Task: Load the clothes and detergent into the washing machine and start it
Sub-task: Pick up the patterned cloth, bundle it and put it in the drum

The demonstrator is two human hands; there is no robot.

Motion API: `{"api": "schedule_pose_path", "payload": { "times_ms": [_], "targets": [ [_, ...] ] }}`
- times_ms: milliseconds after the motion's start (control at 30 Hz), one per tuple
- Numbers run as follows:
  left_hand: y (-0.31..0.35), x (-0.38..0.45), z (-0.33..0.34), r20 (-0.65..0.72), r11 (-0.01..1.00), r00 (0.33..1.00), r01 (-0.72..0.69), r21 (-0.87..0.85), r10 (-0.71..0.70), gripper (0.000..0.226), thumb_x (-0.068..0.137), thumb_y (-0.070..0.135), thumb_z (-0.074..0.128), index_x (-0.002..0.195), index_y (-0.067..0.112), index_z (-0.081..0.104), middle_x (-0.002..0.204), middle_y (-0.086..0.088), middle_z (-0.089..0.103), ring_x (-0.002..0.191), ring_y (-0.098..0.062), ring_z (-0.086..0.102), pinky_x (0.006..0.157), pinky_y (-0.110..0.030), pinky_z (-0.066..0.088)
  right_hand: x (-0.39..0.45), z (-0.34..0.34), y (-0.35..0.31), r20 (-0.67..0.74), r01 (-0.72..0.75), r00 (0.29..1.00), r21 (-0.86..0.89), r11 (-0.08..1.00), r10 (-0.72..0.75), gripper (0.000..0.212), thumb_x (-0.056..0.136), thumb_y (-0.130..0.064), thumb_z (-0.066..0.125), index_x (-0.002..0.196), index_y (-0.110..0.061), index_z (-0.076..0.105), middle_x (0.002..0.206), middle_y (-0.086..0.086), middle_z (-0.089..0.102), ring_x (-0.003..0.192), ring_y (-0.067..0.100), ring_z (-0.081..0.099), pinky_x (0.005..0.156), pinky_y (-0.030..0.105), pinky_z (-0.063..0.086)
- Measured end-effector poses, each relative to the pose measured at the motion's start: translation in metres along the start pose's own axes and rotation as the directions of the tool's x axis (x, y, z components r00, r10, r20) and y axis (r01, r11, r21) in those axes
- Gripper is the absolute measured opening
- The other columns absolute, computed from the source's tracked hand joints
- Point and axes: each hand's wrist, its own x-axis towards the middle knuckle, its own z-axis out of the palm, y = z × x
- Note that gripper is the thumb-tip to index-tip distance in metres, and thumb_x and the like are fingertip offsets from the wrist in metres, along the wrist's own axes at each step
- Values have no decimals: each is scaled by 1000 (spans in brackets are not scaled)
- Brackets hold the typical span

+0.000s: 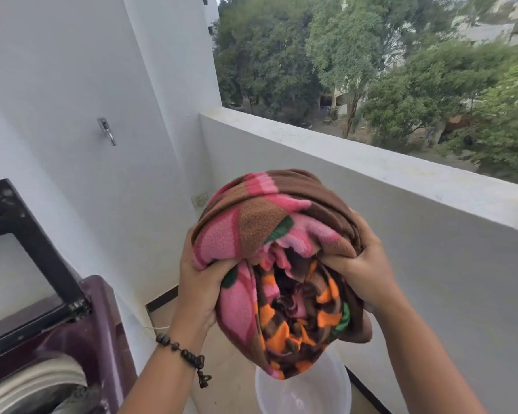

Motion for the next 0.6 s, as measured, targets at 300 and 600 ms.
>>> {"api": "schedule_pose_path", "payload": {
  "times_ms": [300,600],
  "targets": [
    [15,-24,-31,-226,997,973,-28,73,44,72,58,0,81,125,9,55,106,-4,70,91,-13,71,69,-26,58,10,40,7,172,-42,985,73,996,29,70,62,-2,75,124,-29,56,116,-4,68,104,10,68,82,23,55],
    [25,-67,-83,-451,990,888,-19,142,82,65,58,6,80,118,23,58,107,-2,69,95,-14,70,77,-32,59,2,109,30,384,-128,921,141,982,65,71,62,0,73,128,-19,56,111,-7,71,105,14,68,86,29,55]
  ]
}}
